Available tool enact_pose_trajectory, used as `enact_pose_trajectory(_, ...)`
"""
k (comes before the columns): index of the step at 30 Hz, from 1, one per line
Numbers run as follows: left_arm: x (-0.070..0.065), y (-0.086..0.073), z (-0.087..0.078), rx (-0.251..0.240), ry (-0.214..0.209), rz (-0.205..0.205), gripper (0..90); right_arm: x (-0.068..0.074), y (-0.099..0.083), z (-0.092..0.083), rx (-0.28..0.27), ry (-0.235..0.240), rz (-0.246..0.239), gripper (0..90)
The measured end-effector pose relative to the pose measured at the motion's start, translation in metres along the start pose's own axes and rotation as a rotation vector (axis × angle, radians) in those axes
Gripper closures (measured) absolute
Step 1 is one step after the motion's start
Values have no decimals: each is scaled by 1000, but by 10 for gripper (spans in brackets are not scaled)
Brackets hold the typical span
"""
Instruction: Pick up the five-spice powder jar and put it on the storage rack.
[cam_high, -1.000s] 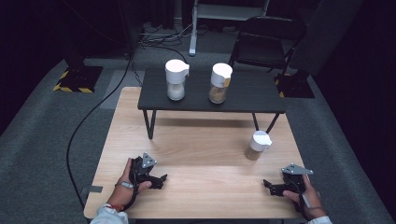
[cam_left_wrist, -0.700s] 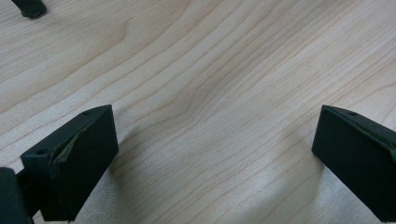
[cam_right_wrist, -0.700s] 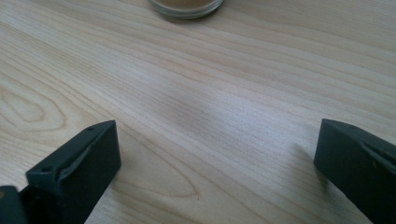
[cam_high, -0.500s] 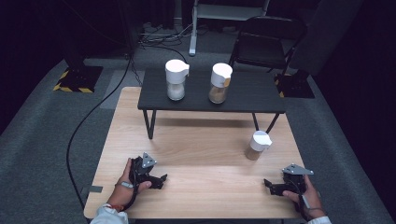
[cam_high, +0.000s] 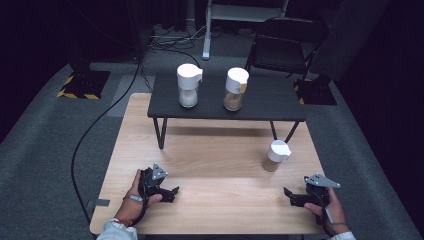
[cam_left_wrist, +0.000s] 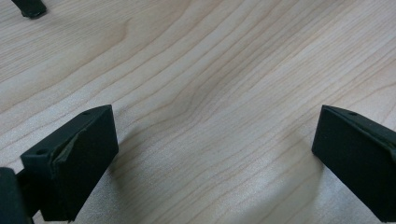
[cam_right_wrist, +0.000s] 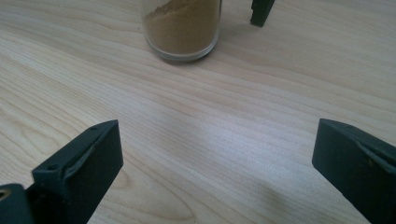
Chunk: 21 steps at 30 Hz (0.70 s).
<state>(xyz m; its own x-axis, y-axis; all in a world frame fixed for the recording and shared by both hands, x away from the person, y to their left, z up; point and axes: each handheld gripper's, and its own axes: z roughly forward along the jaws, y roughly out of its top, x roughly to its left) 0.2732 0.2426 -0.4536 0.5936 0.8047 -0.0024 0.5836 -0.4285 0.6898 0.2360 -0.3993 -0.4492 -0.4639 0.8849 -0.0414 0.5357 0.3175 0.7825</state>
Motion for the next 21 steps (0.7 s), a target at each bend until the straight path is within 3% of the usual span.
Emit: enact_pose_trajectory(21,0,0,0,0,1,1,0,9,8,0,-77,22,-40,15)
